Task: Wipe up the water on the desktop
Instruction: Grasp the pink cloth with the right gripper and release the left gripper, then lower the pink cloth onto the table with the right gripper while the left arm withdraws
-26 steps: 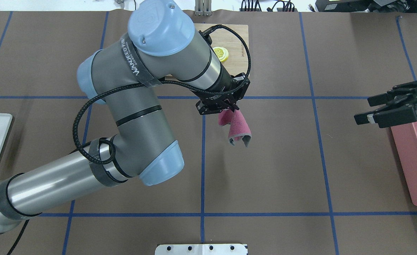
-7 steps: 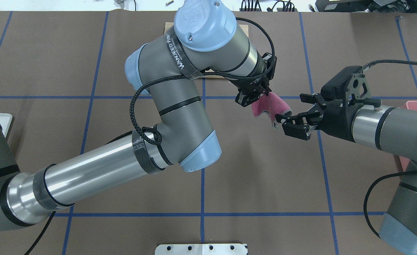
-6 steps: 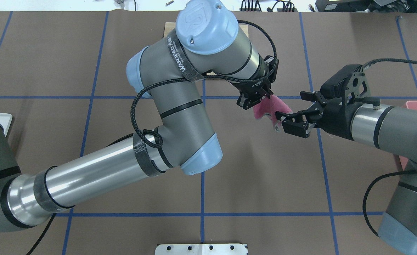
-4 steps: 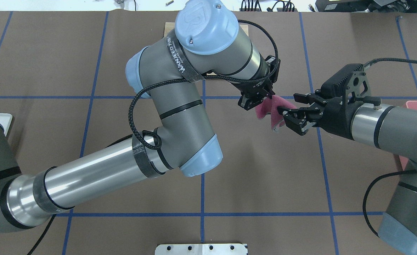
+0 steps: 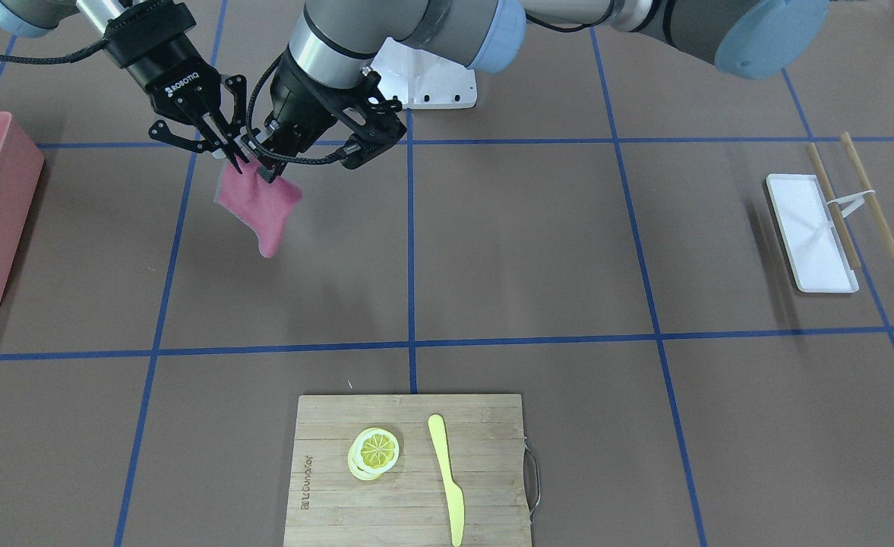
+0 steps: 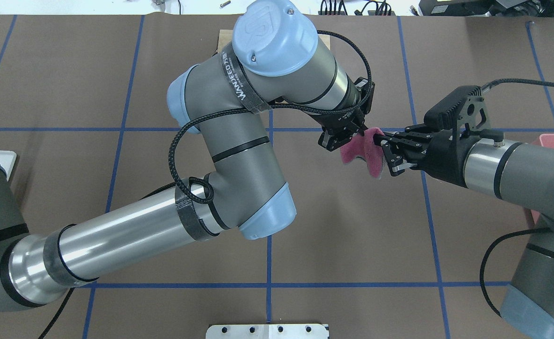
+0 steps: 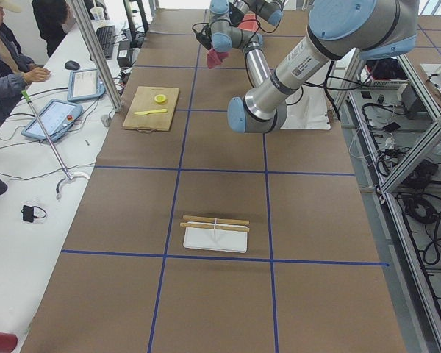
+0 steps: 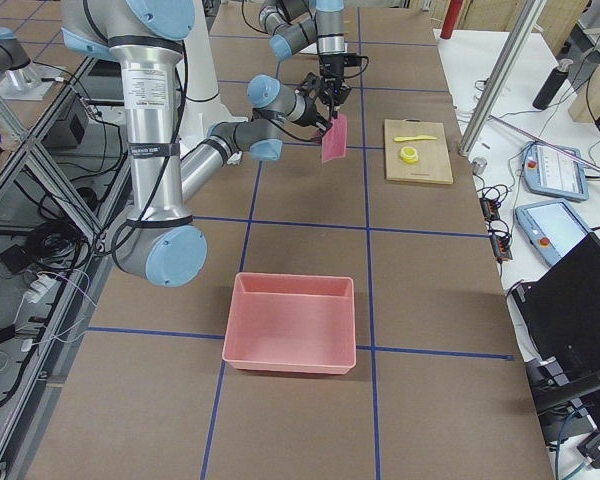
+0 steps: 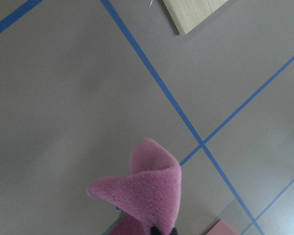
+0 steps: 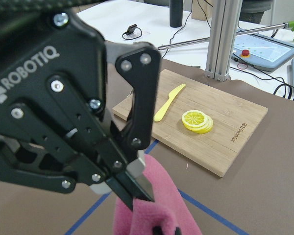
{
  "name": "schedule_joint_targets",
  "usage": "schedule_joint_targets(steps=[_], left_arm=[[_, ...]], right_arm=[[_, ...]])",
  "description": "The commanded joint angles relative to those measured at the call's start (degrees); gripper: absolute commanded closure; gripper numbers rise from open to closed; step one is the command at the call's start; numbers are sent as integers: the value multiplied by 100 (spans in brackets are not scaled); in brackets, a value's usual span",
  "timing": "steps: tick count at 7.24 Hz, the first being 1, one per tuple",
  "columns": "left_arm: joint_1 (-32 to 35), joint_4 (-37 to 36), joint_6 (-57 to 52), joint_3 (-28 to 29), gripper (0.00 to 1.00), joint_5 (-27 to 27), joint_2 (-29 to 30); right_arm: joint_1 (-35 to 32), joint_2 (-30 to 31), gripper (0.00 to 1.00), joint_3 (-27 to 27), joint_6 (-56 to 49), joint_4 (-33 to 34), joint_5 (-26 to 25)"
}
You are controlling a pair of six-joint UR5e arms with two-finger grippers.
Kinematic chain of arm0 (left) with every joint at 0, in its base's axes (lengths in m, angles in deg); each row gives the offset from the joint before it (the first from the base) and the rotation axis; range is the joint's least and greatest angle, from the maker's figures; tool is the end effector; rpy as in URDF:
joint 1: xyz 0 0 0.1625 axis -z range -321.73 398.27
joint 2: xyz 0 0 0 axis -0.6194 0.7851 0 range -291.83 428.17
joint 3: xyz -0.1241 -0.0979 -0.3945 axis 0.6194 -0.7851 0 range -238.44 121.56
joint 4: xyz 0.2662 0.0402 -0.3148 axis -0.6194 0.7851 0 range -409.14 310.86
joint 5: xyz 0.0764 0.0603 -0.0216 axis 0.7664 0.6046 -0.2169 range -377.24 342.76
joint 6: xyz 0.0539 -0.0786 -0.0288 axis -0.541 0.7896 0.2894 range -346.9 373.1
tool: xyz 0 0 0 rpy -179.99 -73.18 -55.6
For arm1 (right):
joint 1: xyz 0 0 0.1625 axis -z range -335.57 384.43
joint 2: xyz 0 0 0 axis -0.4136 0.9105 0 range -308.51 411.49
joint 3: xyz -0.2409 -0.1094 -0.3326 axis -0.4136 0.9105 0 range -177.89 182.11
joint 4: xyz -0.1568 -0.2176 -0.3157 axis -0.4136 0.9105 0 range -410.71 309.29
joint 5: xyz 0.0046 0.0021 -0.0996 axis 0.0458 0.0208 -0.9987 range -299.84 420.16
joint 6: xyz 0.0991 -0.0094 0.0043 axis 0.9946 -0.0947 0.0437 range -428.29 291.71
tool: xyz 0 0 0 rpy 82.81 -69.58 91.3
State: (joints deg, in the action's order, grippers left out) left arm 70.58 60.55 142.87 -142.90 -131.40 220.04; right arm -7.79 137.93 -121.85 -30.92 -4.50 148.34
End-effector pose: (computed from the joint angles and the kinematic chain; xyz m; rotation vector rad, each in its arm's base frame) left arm 0.5460 -0.4548 -0.0384 -0.4540 1.3153 -0.7780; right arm -0.3088 -0.3559 0.2642 0.9803 -1.0336 -0.2716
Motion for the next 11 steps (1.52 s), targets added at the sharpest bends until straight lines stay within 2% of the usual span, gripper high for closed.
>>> schedule_joint_targets(steps=[1, 2, 3, 5, 6, 7, 8, 9, 10, 11], left_arm=[[3, 17, -4, -53, 90, -1, -26], [21, 26, -100, -175, 51, 8, -157], [125, 8, -118, -507, 1, 43, -393], [686, 17, -119, -1185, 2, 25, -982], [1185, 17, -127, -1596, 2, -149, -1341], [1425, -9, -684, -1992, 2, -429, -1745], [1558, -44, -1368, -2205, 2, -640, -2140], [1707, -45, -1880, -2233, 2, -886, -2292], [1874, -79, -2555, -2285, 2, -1498, -2598], [2084, -80, -2814, -2382, 2, -1634, -2723]], right_arm=[[5, 4, 100, -15, 113, -7, -2], [5, 4, 100, -15, 244, -7, 7], [22, 4, 100, -6, 271, -7, 7], [336, -31, 100, 29, 971, 45, -158], [800, -257, 100, 55, 1375, 490, -656], [1266, -929, 100, 134, 1962, 1321, -1209], [1566, -1632, 100, 248, 2351, 2295, -1510], [1752, -2048, 100, 519, 2868, 2922, -1540], [1884, -2427, 100, 1339, 3595, 2911, -1531], [1851, -2491, 100, 1530, 3803, 2902, -1435]])
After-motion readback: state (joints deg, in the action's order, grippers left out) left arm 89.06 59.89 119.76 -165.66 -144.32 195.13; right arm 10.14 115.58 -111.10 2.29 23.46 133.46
